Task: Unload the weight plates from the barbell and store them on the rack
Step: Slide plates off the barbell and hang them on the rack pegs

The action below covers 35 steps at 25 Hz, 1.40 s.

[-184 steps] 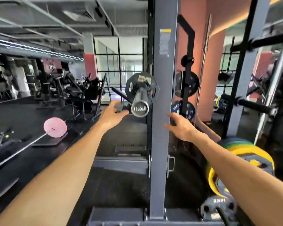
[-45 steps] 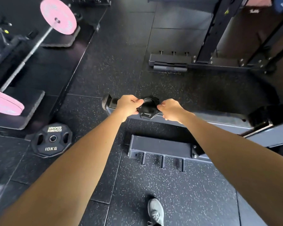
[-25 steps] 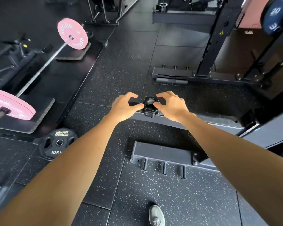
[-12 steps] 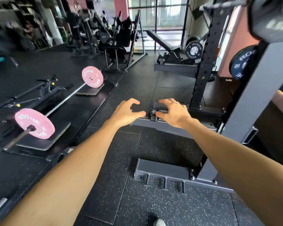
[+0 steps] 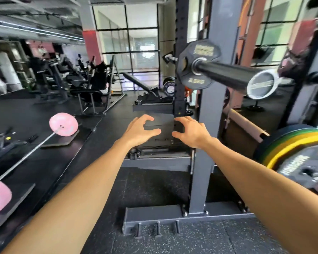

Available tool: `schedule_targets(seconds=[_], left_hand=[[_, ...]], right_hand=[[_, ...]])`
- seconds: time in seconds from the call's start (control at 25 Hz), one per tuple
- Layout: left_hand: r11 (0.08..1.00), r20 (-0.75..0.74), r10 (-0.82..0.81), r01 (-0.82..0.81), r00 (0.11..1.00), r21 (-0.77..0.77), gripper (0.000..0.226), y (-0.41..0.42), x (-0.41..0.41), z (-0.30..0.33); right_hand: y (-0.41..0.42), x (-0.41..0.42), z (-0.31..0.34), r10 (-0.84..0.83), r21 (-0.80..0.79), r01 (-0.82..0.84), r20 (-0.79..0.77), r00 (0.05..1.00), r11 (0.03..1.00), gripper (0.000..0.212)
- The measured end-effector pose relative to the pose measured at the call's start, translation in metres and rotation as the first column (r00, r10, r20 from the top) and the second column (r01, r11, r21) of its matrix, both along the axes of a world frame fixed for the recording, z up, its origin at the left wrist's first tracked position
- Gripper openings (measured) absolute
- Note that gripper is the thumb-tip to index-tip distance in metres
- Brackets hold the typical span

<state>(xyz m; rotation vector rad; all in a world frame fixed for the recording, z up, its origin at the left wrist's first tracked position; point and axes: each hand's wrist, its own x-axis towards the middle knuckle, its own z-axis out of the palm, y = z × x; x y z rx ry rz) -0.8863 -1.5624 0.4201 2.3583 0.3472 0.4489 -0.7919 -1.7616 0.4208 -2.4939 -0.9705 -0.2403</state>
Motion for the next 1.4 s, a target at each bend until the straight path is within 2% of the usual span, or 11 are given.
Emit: schedule_targets(seconds=[0.2,0.44,0.6,0.88,1.08,1.24,1.4], left_hand=[[0.994,0.057,-0.105,0.104,0.993,0.016,0.049,-0.086,0.05,0.038],[0.998,0.167,-0.025,0.015,0.986,0.062,0.047,-0.118,0.07,0.084],[0.99,0.258,0.025,-0.06,0.966,0.127,0.044,-0.108,0.087,0.126],[0.965,0.254,0.074,-0.133,0.964,0.225,0.053,-0.073,0.162,0.167],[0.955,0.253,0.081,-0.147,0.964,0.257,0.064,-0.055,0.216,0.173],[0.926,0.266,0.139,-0.22,0.954,0.305,0.057,-0.049,0.246,0.176],[0.895,0.249,0.223,-0.299,0.943,0.33,0.048,-0.054,0.25,0.178]], right_hand=[[-0.104,0.035,0.036,-0.131,0.01,0.131,0.048,0.99,0.991,0.064],[-0.156,0.07,0.079,-0.143,0.03,0.141,0.105,0.984,0.99,0.058],[-0.151,0.096,0.115,-0.094,0.053,0.087,0.155,0.983,0.995,0.059],[-0.11,0.163,0.161,-0.105,0.112,0.082,0.216,0.971,0.99,0.059],[-0.079,0.215,0.17,-0.16,0.143,0.138,0.157,0.975,0.98,0.055],[-0.054,0.243,0.168,-0.164,0.204,0.15,0.051,0.985,0.967,0.04],[-0.045,0.253,0.169,-0.199,0.232,0.193,0.001,0.98,0.953,0.035]])
